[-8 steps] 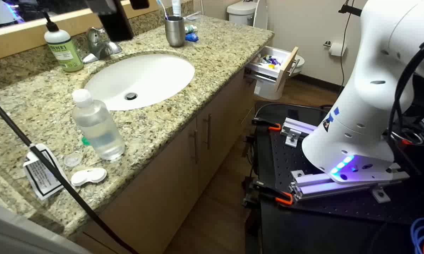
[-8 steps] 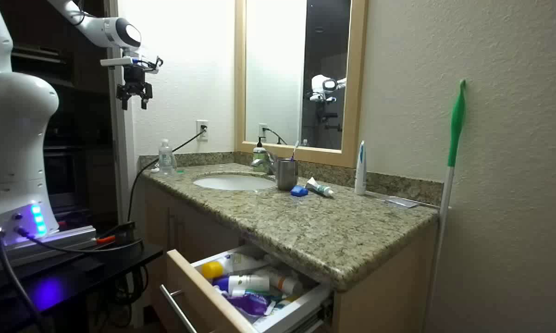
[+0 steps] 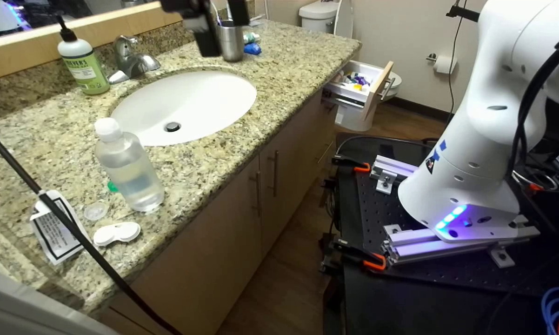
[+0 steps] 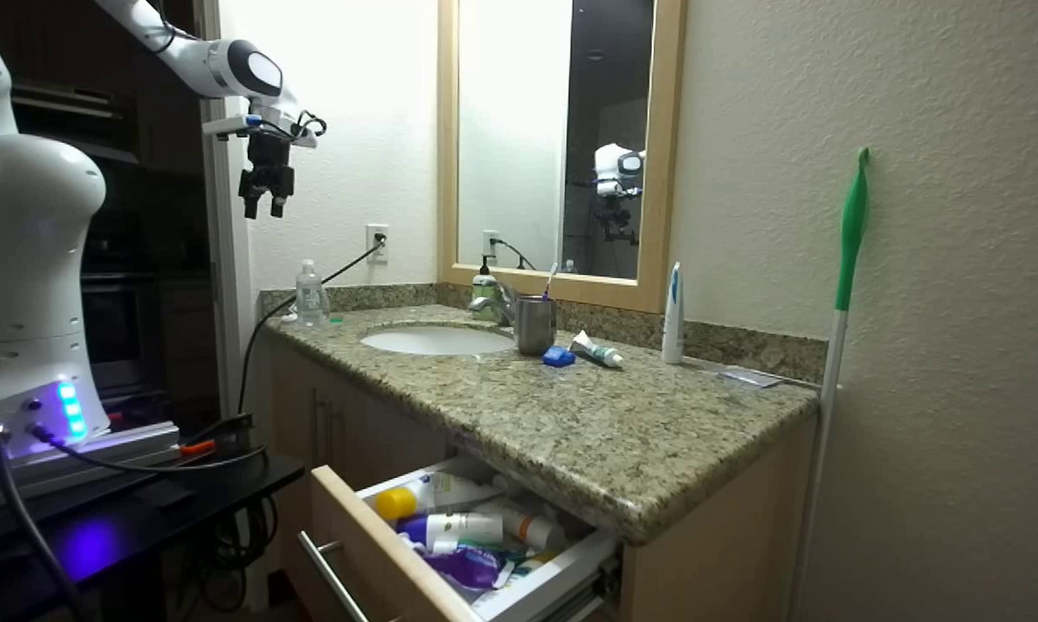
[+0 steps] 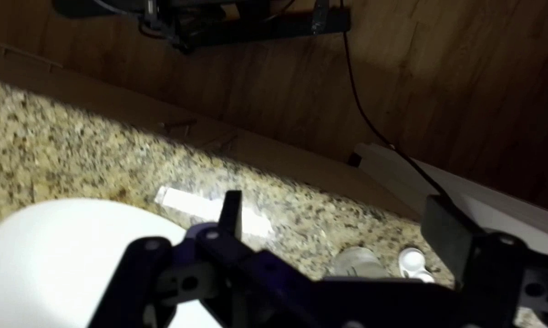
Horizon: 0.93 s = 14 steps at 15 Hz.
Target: Close the drawer
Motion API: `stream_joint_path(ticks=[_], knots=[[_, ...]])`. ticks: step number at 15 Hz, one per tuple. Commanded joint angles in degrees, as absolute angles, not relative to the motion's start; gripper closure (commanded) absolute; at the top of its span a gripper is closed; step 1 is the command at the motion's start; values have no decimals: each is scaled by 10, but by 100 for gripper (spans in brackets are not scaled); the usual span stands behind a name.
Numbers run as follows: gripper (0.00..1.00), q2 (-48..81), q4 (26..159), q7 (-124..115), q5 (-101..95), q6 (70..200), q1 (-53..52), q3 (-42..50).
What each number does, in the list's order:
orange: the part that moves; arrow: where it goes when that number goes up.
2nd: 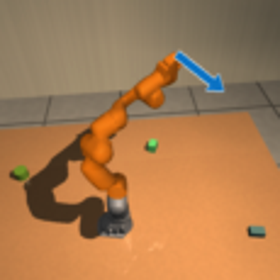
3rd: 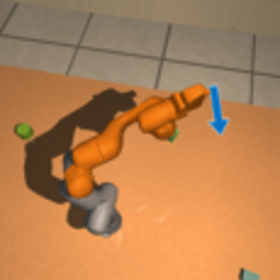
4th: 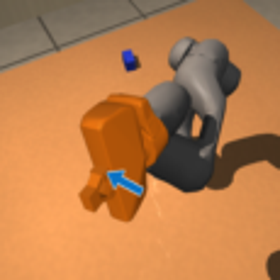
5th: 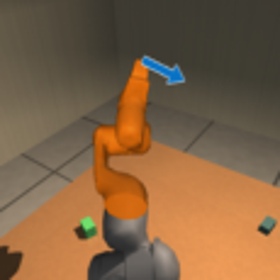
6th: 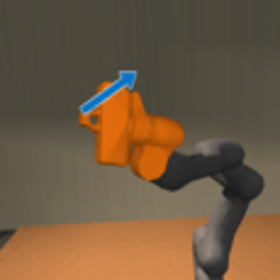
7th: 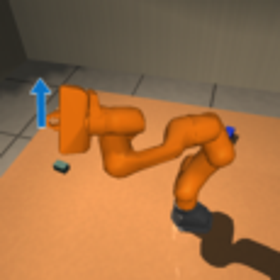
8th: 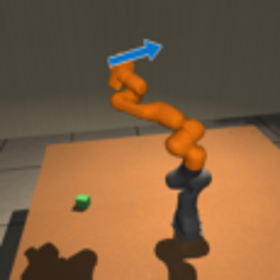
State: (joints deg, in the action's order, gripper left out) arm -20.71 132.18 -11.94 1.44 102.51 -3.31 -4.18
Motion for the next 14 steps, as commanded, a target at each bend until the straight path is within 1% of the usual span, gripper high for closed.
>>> stream_joint_path(ticks=[1,6,7,9,11,12,14], knots=[[0,-315,1466,-189,44,1052,-8,-34],[0,-474,1622,-322,124,1026,3,-56],[0,-391,1553,-281,96,1023,7,-55],[0,-441,1591,-306,118,1021,8,-63],[0,-460,1598,-313,120,1020,8,-65],[0,-442,1592,-340,102,1026,25,-78],[0,-434,1594,-363,56,1035,81,-50]])
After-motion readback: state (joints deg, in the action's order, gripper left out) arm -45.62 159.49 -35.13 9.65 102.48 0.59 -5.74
